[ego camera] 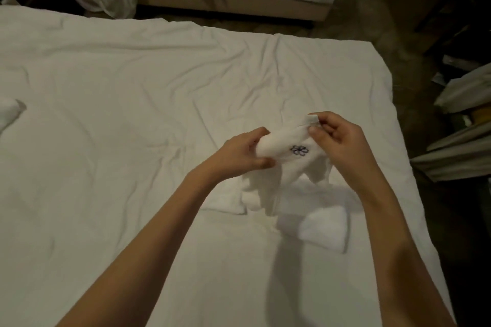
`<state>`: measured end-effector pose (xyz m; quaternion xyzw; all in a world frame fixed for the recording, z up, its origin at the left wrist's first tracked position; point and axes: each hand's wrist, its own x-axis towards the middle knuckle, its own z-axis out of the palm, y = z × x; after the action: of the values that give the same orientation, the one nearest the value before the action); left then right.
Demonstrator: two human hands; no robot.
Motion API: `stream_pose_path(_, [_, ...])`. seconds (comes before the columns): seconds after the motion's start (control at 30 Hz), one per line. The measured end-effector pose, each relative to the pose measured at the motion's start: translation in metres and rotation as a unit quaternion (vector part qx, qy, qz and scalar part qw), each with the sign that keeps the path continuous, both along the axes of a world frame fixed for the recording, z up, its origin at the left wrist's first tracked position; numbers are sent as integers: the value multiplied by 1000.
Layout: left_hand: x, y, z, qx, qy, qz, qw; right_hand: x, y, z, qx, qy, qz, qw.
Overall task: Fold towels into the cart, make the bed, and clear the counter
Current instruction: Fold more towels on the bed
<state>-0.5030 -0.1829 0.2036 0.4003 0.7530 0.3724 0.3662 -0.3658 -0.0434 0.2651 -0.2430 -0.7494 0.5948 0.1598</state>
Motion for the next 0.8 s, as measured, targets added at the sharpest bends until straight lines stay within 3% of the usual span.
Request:
stream_pose_path(0.1, [0, -15, -6, -71, 47, -17, 996, 13, 4, 12, -5, 24, -30, 999])
stream_pose_path(0.2, [2, -34, -18, -97, -10, -2, 995, 21, 4, 17, -10, 26, -55, 998])
stream_pose_path(0.43, [3, -70, -37, -113, -50, 68, 990, 35, 14, 16, -31, 45, -173, 983])
stream_pose_path(0.63, [14, -70, -8, -23, -221, 180, 958, 36, 16, -15, 16, -8, -235, 972])
stream_pose_path(0.8, [46, -36, 24, 3, -281, 225, 933, 18, -36, -42, 7, -10, -213, 977])
